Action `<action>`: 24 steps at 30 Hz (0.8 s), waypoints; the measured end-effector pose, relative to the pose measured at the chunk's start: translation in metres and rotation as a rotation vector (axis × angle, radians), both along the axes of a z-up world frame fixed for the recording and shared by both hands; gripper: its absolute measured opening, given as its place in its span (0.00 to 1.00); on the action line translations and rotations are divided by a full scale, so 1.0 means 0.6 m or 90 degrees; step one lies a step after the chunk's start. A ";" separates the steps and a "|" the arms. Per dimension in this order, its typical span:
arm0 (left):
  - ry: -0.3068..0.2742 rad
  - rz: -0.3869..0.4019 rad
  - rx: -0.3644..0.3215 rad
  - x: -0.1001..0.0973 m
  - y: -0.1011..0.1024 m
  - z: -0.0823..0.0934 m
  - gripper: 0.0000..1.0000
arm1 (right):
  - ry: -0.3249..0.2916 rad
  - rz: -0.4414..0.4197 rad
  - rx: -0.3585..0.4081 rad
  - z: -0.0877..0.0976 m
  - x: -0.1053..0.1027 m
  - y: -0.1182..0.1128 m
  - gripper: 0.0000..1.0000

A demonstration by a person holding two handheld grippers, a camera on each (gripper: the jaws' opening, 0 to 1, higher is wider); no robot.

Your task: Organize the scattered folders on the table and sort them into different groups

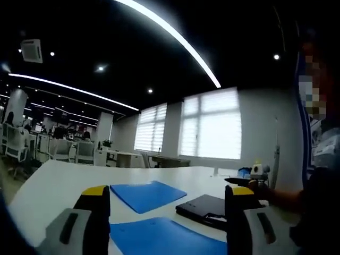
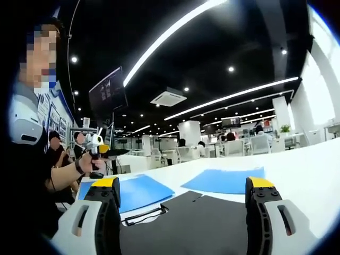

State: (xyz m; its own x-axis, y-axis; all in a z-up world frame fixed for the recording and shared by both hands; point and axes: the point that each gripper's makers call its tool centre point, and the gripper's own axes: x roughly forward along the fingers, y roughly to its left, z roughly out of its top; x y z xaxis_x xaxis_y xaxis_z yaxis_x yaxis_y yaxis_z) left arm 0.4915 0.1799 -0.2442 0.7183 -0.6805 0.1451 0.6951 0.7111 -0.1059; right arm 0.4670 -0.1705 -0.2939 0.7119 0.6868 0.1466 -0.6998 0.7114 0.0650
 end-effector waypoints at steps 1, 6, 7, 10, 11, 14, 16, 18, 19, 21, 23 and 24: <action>0.000 -0.002 0.002 0.005 -0.001 0.001 0.90 | -0.005 0.008 0.001 0.004 0.002 0.002 0.97; 0.005 -0.004 0.002 0.032 -0.008 0.005 0.90 | -0.014 0.010 -0.006 0.018 0.022 0.003 0.97; 0.008 -0.005 0.004 0.040 -0.011 0.007 0.90 | -0.016 0.008 -0.009 0.021 0.030 0.002 0.97; 0.006 -0.005 0.007 0.058 -0.015 0.017 0.90 | -0.018 0.001 -0.017 0.030 0.048 0.000 0.97; 0.006 -0.005 0.008 0.064 -0.017 0.021 0.90 | -0.020 -0.002 -0.018 0.033 0.054 -0.002 0.97; 0.010 -0.007 0.013 0.080 -0.022 0.030 0.90 | -0.025 -0.007 -0.021 0.046 0.068 -0.004 0.97; 0.014 -0.011 0.021 0.090 -0.027 0.033 0.90 | -0.033 -0.010 -0.019 0.056 0.078 -0.007 0.97; 0.015 -0.013 0.034 0.101 -0.031 0.033 0.90 | -0.037 -0.012 -0.014 0.065 0.088 -0.010 0.97; 0.016 -0.014 0.039 0.106 -0.034 0.033 0.90 | -0.039 -0.014 -0.013 0.069 0.094 -0.012 0.97; 0.018 -0.018 0.048 0.118 -0.039 0.033 0.90 | -0.039 -0.018 -0.013 0.073 0.107 -0.013 0.97; 0.019 -0.021 0.054 0.130 -0.045 0.033 0.90 | -0.038 -0.022 -0.017 0.074 0.121 -0.014 0.96; 0.021 -0.023 0.057 0.137 -0.049 0.033 0.90 | -0.036 -0.024 -0.021 0.073 0.128 -0.014 0.96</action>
State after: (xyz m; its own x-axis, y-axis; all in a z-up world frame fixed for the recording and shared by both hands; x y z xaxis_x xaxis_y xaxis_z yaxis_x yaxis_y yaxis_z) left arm 0.5734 0.1507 -0.2243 0.6964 -0.7152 0.0593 0.7176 0.6933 -0.0659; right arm 0.5438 -0.1791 -0.2499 0.7282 0.6652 0.1650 -0.6746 0.7382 0.0016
